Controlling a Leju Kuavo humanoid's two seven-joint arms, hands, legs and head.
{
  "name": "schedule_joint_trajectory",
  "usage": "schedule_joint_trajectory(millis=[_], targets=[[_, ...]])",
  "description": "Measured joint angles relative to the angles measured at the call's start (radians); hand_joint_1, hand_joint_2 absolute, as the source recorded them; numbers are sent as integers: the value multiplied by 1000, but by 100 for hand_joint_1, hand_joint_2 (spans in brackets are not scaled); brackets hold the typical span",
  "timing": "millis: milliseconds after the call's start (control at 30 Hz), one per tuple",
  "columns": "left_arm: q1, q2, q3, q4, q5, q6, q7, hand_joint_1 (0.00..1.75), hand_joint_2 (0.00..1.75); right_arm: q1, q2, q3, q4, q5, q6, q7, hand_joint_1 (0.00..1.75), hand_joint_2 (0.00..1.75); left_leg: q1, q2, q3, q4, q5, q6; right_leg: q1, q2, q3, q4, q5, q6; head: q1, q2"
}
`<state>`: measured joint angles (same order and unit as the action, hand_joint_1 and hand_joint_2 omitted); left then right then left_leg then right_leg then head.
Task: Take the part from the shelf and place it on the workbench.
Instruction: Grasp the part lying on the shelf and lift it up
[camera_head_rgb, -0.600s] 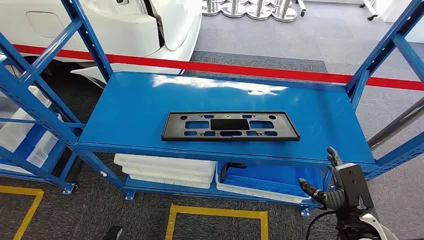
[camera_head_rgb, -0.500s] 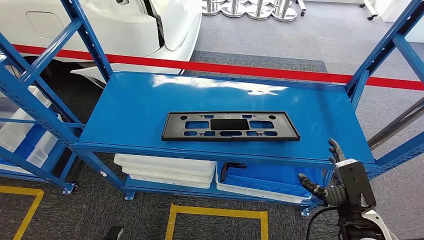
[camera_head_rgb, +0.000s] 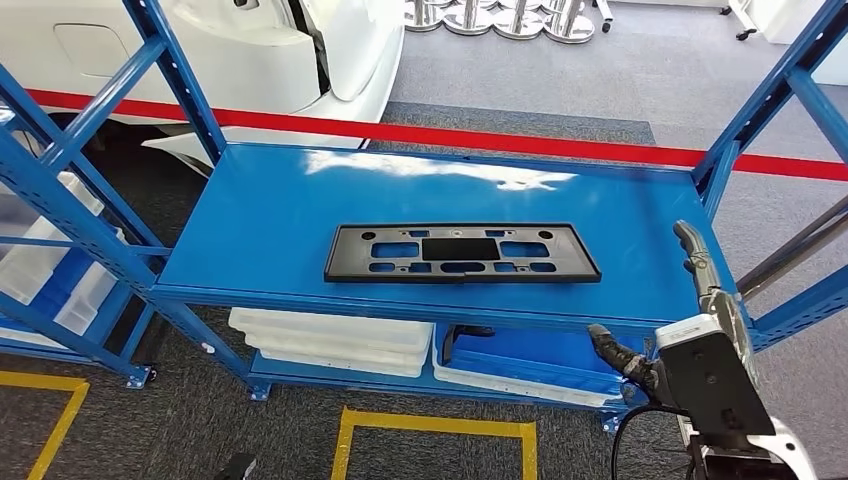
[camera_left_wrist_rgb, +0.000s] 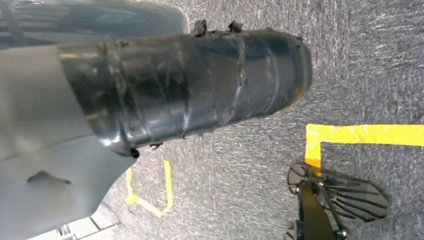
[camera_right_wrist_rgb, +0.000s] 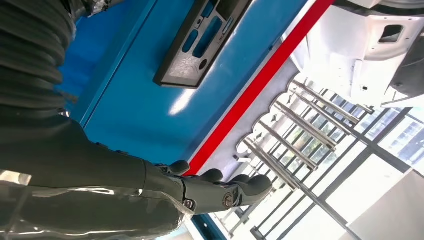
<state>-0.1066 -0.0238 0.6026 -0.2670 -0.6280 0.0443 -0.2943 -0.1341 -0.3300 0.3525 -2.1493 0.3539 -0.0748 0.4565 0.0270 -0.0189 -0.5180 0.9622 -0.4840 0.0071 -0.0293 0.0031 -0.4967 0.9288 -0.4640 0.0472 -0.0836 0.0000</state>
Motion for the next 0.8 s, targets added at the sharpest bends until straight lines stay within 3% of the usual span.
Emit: schedule_joint_trajectory(millis=[67,100,167,200,233,267,333,400,500,567,600,700,733,767,800], targets=[[-1,2,-3,2,-11,-3,-1,0,0,-1,-7,18,-30,41,3,32,0,175,4,3,12,-27,14,9,0,-1,-11,27,-19,2,1,0],[-2,2,-4,3,-14,-4,-1,0,0,-1,-12,24,-37,53,3,44,0,175,6,5,18,-37,19,11,1,-1,-33,73,-45,2,2,0],[-3,2,-4,4,-18,-5,0,0,0,8,-22,34,-42,71,5,68,0,175,5,7,20,-41,20,13,1,-1,-105,215,-106,2,3,0],[-3,2,-5,5,-18,-5,1,0,0,15,-27,39,-42,81,9,89,0,175,4,7,20,-40,19,12,1,-1,-137,272,-121,4,3,0],[-3,2,-5,5,-19,-4,2,0,0,24,-33,44,-41,95,16,117,0,175,5,7,21,-39,17,11,1,-1,-154,295,-116,4,3,0],[-3,2,-5,5,-19,-4,4,0,0,31,-40,48,-39,112,23,151,0,175,6,6,22,-37,14,8,0,-2,-149,275,-91,5,3,0],[-3,2,-5,5,-20,-4,6,0,0,46,-55,56,-32,148,35,206,0,175,8,2,26,-30,5,-1,-2,-2,-97,147,-15,3,4,0],[-4,2,-5,5,-21,-4,8,0,0,65,-68,63,-21,182,48,230,0,175,6,-1,25,-20,-5,-16,-1,-1,-54,47,22,-6,3,0],[-4,5,-5,6,-23,-7,10,0,0,104,-76,70,2,212,73,238,0,175,5,-3,23,-21,-11,-35,3,1,-52,35,18,-26,0,0],[-5,16,-6,7,-23,-11,10,0,0,118,-79,73,14,218,83,238,0,175,6,2,13,6,-33,-42,1,0,-50,31,18,-39,-3,0],[-6,24,-6,8,-24,-13,10,0,0,123,-79,73,20,223,92,238,0,175,6,5,-7,50,-59,-44,0,-1,-49,28,19,-45,-4,0],[-6,47,-11,12,-26,-19,10,0,0,150,-78,74,52,250,141,238,0,175,5,9,-115,257,-142,-42,6,-3,-48,27,17,-53,-6,0],[-4,54,-14,13,-27,-21,10,0,0,162,-77,74,65,260,153,238,0,175,5,9,-136,289,-142,-40,8,-3,-47,27,16,-54,-7,0],[-3,60,-17,15,-28,-23,10,0,0,172,-77,74,79,267,158,238,0,175,4,9,-138,280,-121,-38,9,-3,-46,27,15,-55,-7,0],[-3,65,-20,16,-29,-24,10,0,0,178,-77,75,93,270,159,238,0,175,4,9,-121,233,-85,-35,10,-2,-43,27,14,-55,-7,0]])
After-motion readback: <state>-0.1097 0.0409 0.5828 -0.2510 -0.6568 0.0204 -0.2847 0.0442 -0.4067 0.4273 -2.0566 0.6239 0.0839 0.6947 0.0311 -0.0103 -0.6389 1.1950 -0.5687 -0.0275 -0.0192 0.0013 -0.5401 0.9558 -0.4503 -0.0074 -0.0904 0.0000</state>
